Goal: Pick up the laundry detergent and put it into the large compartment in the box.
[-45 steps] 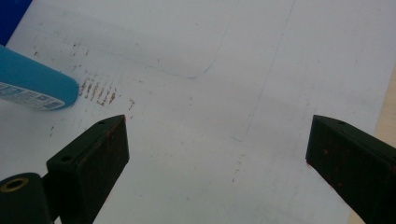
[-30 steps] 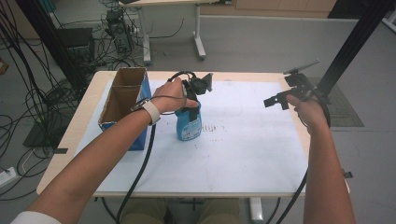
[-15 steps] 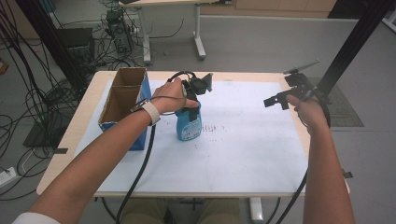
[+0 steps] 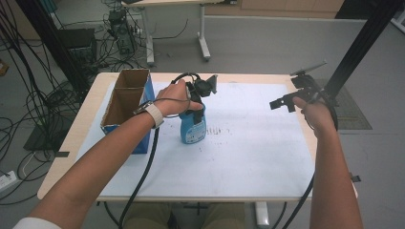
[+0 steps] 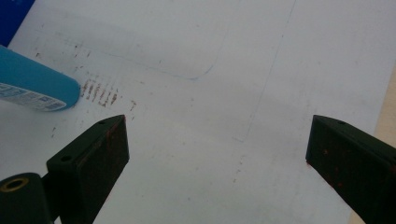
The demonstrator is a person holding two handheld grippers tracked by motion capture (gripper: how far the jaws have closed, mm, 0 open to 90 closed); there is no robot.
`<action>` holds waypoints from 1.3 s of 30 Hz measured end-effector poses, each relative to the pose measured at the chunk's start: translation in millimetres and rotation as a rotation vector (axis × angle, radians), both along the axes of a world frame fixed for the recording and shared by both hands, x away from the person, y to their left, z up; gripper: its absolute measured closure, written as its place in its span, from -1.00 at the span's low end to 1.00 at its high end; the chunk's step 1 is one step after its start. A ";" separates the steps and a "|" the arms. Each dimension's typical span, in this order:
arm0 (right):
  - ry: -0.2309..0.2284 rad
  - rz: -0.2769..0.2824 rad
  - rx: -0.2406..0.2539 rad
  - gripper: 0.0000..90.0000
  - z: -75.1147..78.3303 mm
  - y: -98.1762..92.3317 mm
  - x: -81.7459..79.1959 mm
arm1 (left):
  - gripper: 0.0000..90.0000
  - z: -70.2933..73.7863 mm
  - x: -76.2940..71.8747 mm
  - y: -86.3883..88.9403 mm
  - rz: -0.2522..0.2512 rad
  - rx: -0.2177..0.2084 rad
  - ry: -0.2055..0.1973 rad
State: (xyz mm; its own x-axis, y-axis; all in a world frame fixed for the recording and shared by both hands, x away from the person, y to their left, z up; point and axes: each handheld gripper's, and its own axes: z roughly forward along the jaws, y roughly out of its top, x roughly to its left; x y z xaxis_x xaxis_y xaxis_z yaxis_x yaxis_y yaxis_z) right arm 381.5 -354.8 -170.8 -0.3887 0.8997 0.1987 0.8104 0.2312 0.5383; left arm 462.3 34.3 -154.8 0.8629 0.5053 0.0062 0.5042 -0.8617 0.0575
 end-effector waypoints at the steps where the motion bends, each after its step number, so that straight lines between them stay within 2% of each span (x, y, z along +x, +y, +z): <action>1: 0.000 0.000 0.000 -0.87 0.0 0.1 0.0 | -0.14 0.0 -0.1 -0.1 0.000 0.000 0.000; 39: -0.004 -0.002 0.003 -0.87 0.7 -0.7 -1.3 | -0.14 -0.1 -0.5 1.0 0.003 -0.004 -0.001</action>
State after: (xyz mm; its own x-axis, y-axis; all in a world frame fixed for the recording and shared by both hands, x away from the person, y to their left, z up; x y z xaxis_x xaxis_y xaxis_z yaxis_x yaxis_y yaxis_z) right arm 380.2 -355.5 -170.1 -0.3880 0.8998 0.1996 0.8086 0.2284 0.5422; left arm 461.9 35.2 -155.0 0.8615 0.5078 0.0056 0.5065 -0.8600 0.0613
